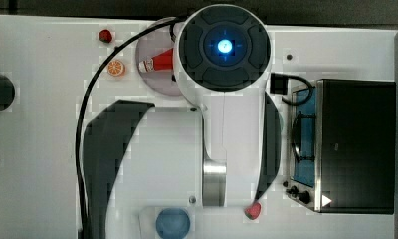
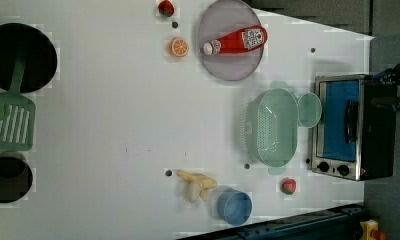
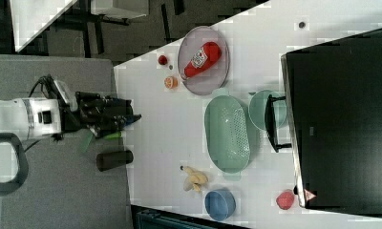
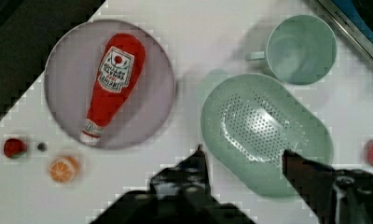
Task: Drag strainer right to left.
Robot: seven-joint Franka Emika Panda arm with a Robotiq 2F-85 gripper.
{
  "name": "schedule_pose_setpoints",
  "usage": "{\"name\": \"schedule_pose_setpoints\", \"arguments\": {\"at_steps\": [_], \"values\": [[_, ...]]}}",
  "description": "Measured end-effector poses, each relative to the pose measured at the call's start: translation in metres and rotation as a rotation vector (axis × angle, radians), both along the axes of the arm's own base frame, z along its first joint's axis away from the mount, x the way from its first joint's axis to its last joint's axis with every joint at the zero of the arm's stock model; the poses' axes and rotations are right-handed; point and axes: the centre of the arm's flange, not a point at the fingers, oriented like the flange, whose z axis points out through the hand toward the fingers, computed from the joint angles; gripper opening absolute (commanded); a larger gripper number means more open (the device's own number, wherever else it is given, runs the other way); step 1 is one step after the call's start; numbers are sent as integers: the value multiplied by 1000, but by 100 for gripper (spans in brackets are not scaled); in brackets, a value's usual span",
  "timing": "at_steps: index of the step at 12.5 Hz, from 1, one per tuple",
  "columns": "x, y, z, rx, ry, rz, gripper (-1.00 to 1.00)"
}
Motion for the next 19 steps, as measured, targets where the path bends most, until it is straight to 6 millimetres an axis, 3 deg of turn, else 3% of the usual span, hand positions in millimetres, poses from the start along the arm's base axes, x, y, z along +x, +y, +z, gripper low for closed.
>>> {"name": "schedule_pose_setpoints", "arguments": {"at_steps": [1,2,3,4,6,7,9,10,11,12,14,16,17,19], "values": [[-42,-7,-8,3,117,-13,60],[-86,-18,-2,10,182,-38,82],[-117,-32,17,0,156,-62,100],[-139,-48,42,-8,84,-88,100],[-167,-71,86,3,-34,-146,100],[-172,-77,97,-17,-61,-158,100],[-157,-74,93,-10,-58,-147,100],[-140,-67,75,-18,-56,-144,100],[-120,-58,44,-12,-28,-159,100],[-99,-48,6,-7,18,-175,100],[-69,-24,-94,-27,109,-204,100],[-61,-1,-192,-44,190,-266,100],[-68,7,-230,-61,242,-300,100],[-77,12,-275,-68,267,-410,100]]}}
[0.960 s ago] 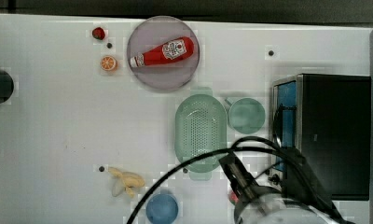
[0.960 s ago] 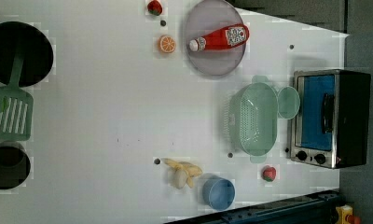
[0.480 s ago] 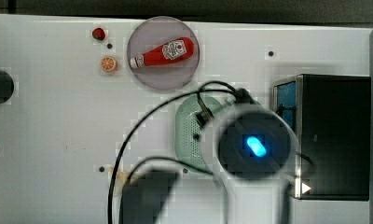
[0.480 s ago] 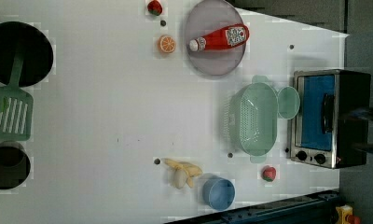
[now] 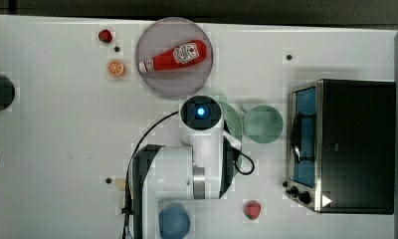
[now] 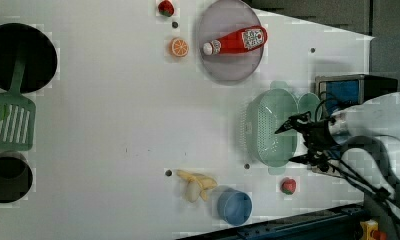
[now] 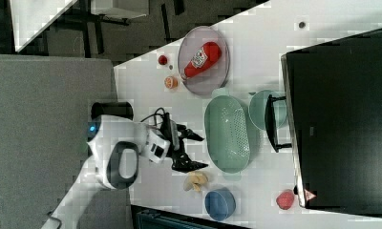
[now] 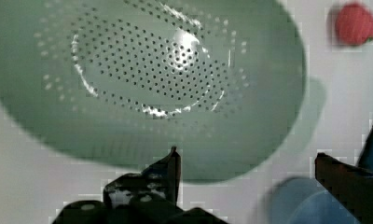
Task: Drag strainer right to left.
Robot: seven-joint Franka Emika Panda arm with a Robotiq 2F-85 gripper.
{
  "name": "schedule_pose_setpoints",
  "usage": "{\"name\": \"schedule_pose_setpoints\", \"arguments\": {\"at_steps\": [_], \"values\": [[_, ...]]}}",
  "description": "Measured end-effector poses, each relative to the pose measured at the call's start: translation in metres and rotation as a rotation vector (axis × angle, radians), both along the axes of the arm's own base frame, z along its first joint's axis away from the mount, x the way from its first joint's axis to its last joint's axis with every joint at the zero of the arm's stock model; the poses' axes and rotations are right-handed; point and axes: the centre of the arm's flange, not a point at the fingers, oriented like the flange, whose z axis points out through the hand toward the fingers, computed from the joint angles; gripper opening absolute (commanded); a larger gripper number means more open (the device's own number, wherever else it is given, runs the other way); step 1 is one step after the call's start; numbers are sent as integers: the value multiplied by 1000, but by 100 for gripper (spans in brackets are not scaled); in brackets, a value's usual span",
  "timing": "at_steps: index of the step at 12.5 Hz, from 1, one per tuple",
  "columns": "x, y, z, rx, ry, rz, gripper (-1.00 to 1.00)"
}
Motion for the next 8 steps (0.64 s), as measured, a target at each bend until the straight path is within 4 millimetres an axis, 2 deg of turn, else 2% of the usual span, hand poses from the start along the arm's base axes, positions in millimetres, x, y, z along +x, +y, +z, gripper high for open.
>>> {"name": "schedule_pose_setpoints", "arguments": {"at_steps": [4,5,7,8], "values": [[11,-5,-12,-17,-238,-127,100],[10,-6,-16,-17,-253,-131,100],[14,-9,-33,-18,-301,-134,100],[18,-11,-49,-19,-331,-135,100]]}}
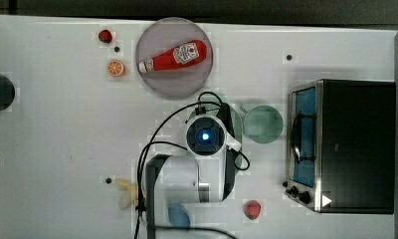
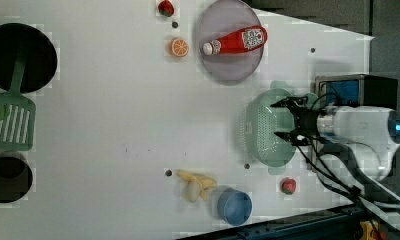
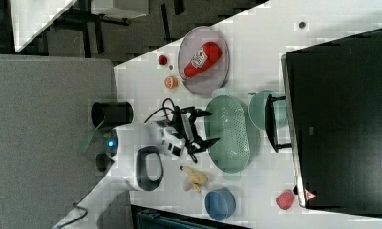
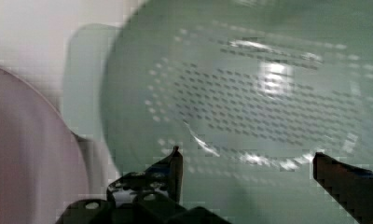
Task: Drag strainer right to left.
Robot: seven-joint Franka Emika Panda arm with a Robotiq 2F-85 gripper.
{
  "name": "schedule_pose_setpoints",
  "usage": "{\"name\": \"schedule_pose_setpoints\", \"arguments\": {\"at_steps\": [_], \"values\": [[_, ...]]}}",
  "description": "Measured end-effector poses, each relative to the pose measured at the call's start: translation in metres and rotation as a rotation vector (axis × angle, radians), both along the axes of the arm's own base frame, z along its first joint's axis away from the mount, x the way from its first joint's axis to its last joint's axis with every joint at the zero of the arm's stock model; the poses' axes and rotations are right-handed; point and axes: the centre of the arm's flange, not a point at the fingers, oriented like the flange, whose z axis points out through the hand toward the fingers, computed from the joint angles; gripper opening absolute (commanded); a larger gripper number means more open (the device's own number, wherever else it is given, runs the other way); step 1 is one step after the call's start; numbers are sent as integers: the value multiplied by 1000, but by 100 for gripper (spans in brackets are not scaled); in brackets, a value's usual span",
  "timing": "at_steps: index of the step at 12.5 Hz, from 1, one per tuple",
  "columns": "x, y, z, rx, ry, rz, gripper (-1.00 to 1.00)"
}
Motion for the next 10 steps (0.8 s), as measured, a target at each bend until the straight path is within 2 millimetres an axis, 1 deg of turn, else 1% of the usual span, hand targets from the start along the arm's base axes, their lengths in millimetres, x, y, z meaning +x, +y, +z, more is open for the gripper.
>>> {"name": "schedule_pose_setpoints", "arguments": {"at_steps": [1,3,4,5,6,7,8,10], "values": [[-3,1,-25,7,7,-19,100],[-23,1,-74,17,108,-80,100],[-32,4,-93,18,148,-107,100],[-41,12,-105,23,163,-118,100],[-44,20,-104,21,171,-115,100],[-44,28,-100,18,174,-119,100],[-39,35,-94,24,157,-117,100],[-32,48,-89,35,117,-96,100]]}}
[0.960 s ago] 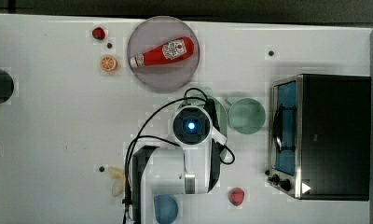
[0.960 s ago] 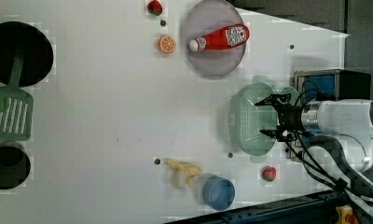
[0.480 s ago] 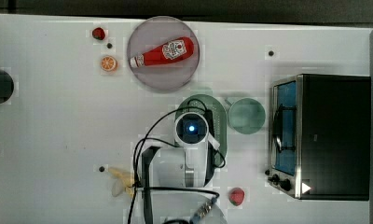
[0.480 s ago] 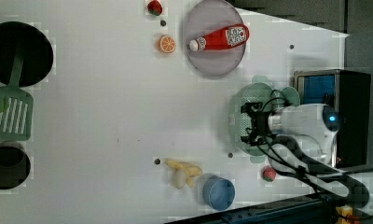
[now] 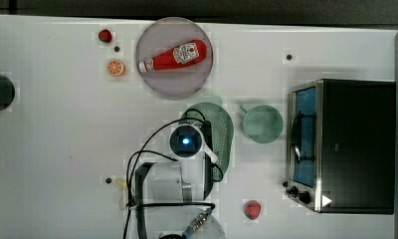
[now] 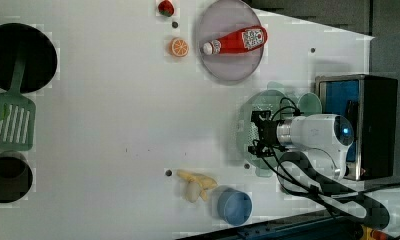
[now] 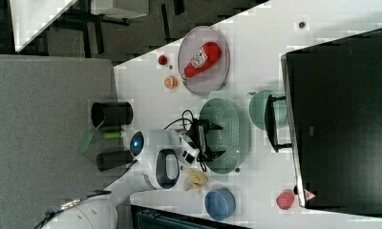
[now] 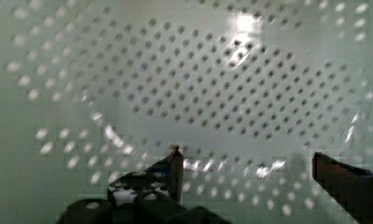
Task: Drag strainer right to left.
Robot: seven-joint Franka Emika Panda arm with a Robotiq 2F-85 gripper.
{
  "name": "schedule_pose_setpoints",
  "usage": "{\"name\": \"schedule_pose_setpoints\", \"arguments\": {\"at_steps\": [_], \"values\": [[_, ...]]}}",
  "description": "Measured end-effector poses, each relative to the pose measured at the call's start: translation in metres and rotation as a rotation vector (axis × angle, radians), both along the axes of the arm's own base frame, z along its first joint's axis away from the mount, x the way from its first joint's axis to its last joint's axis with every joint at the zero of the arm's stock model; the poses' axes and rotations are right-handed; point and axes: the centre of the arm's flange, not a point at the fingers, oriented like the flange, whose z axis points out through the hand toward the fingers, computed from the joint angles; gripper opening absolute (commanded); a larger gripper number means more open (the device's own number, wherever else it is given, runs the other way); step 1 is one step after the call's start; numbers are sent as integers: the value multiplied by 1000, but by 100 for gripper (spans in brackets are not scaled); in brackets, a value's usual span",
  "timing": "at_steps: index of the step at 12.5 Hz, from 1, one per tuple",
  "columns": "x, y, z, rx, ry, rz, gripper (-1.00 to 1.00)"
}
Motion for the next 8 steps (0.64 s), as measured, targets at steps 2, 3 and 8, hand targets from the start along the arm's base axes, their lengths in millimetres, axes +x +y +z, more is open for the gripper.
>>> {"name": "schedule_pose_setpoints", "arguments": {"at_steps": [2,3,8], "values": [[6,12,2,7,2,0,100],[7,21,4,10,-5,14,100],[-1,73,11,66,11,-3,100]]}}
